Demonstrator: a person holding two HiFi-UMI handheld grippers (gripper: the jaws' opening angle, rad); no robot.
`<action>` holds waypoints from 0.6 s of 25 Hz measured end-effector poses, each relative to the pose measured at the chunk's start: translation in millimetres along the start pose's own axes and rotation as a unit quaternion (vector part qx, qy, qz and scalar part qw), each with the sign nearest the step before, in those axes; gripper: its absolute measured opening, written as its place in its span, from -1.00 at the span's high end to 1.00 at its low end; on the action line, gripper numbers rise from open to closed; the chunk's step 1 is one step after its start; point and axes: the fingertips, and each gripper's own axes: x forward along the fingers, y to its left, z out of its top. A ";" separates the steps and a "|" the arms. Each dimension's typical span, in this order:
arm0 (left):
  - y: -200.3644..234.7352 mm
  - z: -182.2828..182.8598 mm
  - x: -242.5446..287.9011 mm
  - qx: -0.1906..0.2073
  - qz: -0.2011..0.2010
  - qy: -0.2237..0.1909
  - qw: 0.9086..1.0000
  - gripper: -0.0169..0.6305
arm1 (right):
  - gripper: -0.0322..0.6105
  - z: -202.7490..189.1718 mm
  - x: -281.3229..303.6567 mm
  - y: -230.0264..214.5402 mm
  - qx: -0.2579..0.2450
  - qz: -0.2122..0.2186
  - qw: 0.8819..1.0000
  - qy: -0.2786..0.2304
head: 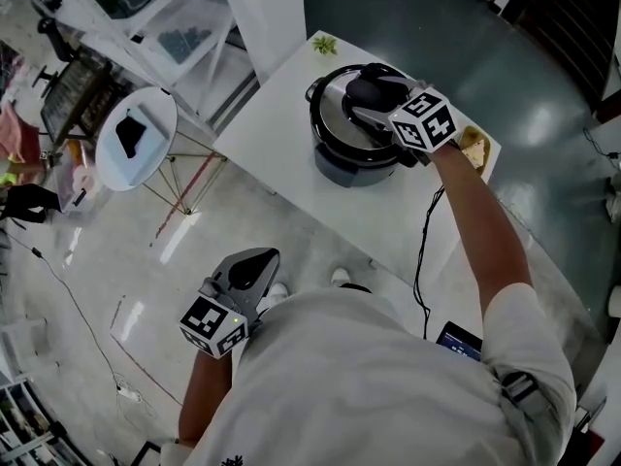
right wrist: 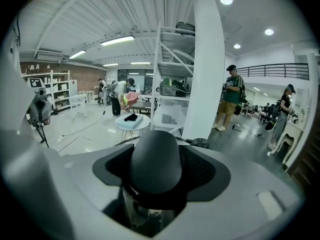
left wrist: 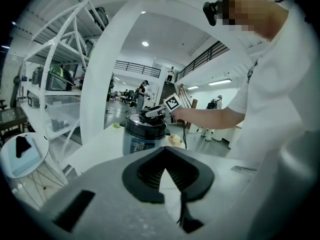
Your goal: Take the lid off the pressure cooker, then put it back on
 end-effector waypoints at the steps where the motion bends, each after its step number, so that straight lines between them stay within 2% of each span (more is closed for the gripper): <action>1: 0.5 -0.9 -0.1 0.000 0.002 0.000 1.000 0.93 | -0.14 -1.5 2.4 0.9 -0.004 0.000 1.000 0.013; 5: 0.8 -4.3 -2.7 0.001 0.007 0.004 1.000 0.93 | -0.06 -3.5 10.1 3.1 -0.013 -0.009 0.999 0.040; 15: 2.4 -10.0 -15.9 0.009 0.008 0.006 1.000 0.93 | -0.01 -3.9 8.8 2.1 -0.011 -0.019 0.999 0.031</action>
